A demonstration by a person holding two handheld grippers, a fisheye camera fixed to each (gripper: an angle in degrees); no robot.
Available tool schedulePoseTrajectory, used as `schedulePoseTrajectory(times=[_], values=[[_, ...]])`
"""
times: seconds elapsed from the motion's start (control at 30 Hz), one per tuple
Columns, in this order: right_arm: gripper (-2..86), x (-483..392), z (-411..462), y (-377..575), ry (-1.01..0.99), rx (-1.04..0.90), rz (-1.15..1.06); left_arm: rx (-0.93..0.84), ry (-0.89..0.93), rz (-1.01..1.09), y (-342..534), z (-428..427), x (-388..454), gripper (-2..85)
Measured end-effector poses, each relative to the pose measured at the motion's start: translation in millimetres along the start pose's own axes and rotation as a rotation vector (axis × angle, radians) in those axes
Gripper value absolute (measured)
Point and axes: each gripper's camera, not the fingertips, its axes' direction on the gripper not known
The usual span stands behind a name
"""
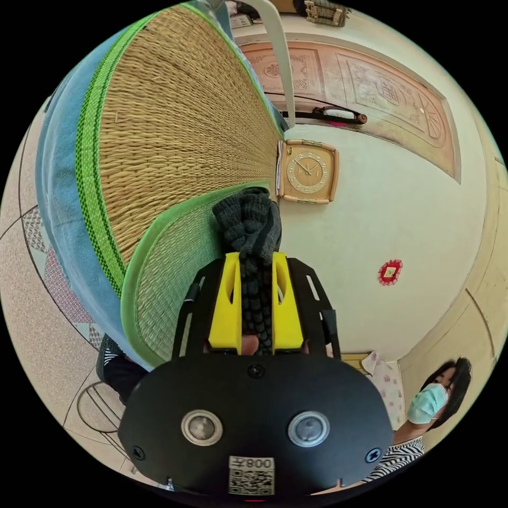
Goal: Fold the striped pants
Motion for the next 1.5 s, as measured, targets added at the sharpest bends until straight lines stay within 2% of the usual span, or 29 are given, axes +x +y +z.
schedulePoseTrajectory(times=[0.3, 0.43, 0.6, 0.83, 1.0, 1.2, 1.33, 1.4, 1.47, 1.5], values=[[6.5, -19.7, -19.3, 39.5, -0.015, 0.068, -0.193, -0.006, 0.010, 0.143, 45.4, 90.6, -12.2, 8.1], [6.2, -16.4, -34.9, 80.8, -0.049, 0.123, -0.244, -0.087, 0.008, 0.208, 80.8, 146.7, -24.5, 8.0], [6.0, 21.5, -78.9, 162.5, -0.102, 0.286, -0.251, -0.217, -0.006, 0.278, 129.7, 242.7, -49.3, 7.9], [5.9, 39.2, -182.6, 273.9, -0.071, 0.593, -0.335, -0.497, 0.085, 0.425, 229.5, 459.4, -70.4, 7.8], [5.9, 12.3, -280.2, 400.8, 0.088, 0.900, -0.498, -0.734, 0.267, 0.545, 333.6, 625.6, -68.9, 7.9], [6.2, 34.1, -327.8, 537.5, 0.278, 1.220, -0.518, -1.063, 0.417, 0.652, 486.3, 821.4, -115.1, 8.0], [6.2, 102.0, -324.9, 580.8, 0.302, 1.333, -0.375, -1.263, 0.329, 0.724, 577.6, 940.0, -207.3, 8.1], [6.3, 168.6, -314.5, 589.3, 0.278, 1.368, -0.211, -1.342, 0.189, 0.759, 607.4, 985.8, -262.8, 8.2], [6.4, 223.5, -303.3, 586.3, 0.213, 1.364, -0.056, -1.408, -0.054, 0.763, 633.7, 1032.6, -341.0, 8.3], [6.4, 254.0, -292.6, 579.6, 0.168, 1.331, 0.019, -1.408, -0.074, 0.770, 636.4, 1040.1, -356.7, 8.3]])
